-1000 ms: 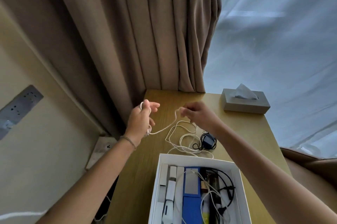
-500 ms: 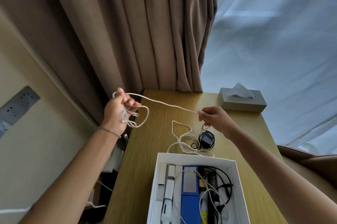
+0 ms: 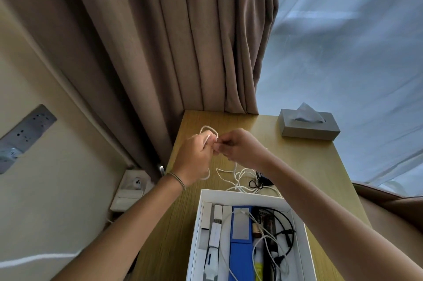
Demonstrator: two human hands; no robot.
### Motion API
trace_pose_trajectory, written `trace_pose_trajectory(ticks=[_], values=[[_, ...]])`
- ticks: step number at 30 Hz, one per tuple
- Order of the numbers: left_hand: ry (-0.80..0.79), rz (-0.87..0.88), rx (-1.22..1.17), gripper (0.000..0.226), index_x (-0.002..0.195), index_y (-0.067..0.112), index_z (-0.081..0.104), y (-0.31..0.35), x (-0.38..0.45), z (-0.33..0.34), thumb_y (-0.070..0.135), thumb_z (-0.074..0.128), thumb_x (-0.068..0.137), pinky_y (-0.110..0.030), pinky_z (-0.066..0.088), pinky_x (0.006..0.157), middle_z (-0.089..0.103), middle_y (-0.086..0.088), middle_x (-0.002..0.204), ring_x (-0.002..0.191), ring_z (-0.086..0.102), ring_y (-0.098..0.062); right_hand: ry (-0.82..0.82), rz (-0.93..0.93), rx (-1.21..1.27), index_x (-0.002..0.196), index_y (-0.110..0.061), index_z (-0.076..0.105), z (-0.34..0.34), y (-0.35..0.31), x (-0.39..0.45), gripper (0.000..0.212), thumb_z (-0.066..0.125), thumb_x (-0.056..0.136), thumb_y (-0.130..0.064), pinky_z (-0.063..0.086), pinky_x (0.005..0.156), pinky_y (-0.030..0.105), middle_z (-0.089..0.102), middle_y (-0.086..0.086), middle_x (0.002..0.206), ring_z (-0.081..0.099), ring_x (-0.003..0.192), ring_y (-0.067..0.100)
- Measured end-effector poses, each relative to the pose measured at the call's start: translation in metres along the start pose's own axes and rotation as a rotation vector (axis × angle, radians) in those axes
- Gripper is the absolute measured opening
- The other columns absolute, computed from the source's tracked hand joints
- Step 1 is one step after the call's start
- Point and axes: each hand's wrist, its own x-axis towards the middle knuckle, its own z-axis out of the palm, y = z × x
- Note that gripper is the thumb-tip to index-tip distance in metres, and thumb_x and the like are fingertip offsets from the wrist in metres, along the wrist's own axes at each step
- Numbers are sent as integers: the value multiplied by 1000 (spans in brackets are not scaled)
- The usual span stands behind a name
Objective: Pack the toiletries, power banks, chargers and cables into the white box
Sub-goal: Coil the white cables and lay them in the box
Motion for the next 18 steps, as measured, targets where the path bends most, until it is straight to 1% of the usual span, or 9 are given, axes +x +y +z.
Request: trace_pose_trajectory(ticks=[2, 3, 5, 7, 9, 11, 13, 15, 18], values=[[88, 34, 191, 37, 67, 23, 45, -2, 0, -3, 20, 43, 104, -33, 33, 59, 44, 9, 58, 61, 48, -20, -24, -4, 27, 71, -30, 69, -7, 4, -1, 26, 65, 97, -25, 44, 53, 18, 59, -16, 51, 50, 47, 0], [131, 39, 244, 36, 67, 25, 42, -4, 2, -7, 19, 43, 102, -33, 33, 61, 40, 14, 57, 60, 47, -22, -37, 2, 46, 74, -25, 70, -12, 9, -2, 24, 65, 97, -23, 44, 54, 14, 60, -16, 52, 51, 48, -1], [145, -19, 278, 31, 68, 27, 44, -17, 10, -20, 22, 43, 99, -35, 36, 65, 41, 15, 55, 59, 46, -22, -28, 51, 62, 78, -16, 70, -25, 24, -6, 22, 62, 98, -23, 44, 55, 12, 60, -15, 53, 52, 50, -1], [126, -184, 160, 34, 63, 22, 43, -42, 20, -38, 27, 42, 97, -36, 35, 67, 45, 7, 57, 61, 44, -24, 30, 127, 84, 79, -14, 70, -40, 45, -11, 23, 62, 99, -24, 43, 58, 18, 59, -12, 54, 51, 52, 2], [165, -430, -182, 38, 60, 19, 44, -68, 24, -58, 29, 42, 97, -34, 33, 63, 43, 2, 55, 57, 39, -22, 119, 195, 115, 76, -15, 71, -52, 65, -16, 25, 62, 99, -21, 42, 63, 27, 56, -9, 55, 50, 54, 8], [224, -612, -426, 42, 63, 16, 44, -85, 24, -67, 22, 41, 105, -31, 30, 56, 42, 8, 46, 47, 36, -14, 210, 250, 127, 74, -14, 72, -58, 78, -19, 26, 63, 99, -18, 42, 64, 33, 54, -5, 54, 49, 54, 12], [240, -670, -487, 42, 65, 14, 47, -86, 20, -63, 20, 40, 106, -29, 33, 55, 42, 11, 44, 41, 36, -6, 268, 278, 96, 75, -14, 73, -53, 81, -18, 25, 63, 98, -19, 42, 61, 35, 54, 0, 56, 48, 57, 18], [220, -662, -464, 42, 70, 11, 56, -74, 15, -50, 27, 41, 106, -30, 38, 57, 46, 5, 54, 48, 41, -10, 284, 269, 55, 77, -15, 73, -43, 74, -14, 24, 63, 98, -22, 39, 58, 34, 54, 1, 57, 46, 57, 20], [103, -600, -362, 49, 85, 10, 68, -45, 7, -25, 45, 39, 104, -35, 46, 63, 46, 3, 60, 57, 47, -17, 218, 162, -67, 79, -19, 73, -19, 50, -8, 22, 63, 98, -24, 38, 50, 24, 60, -6, 59, 46, 49, 7]])
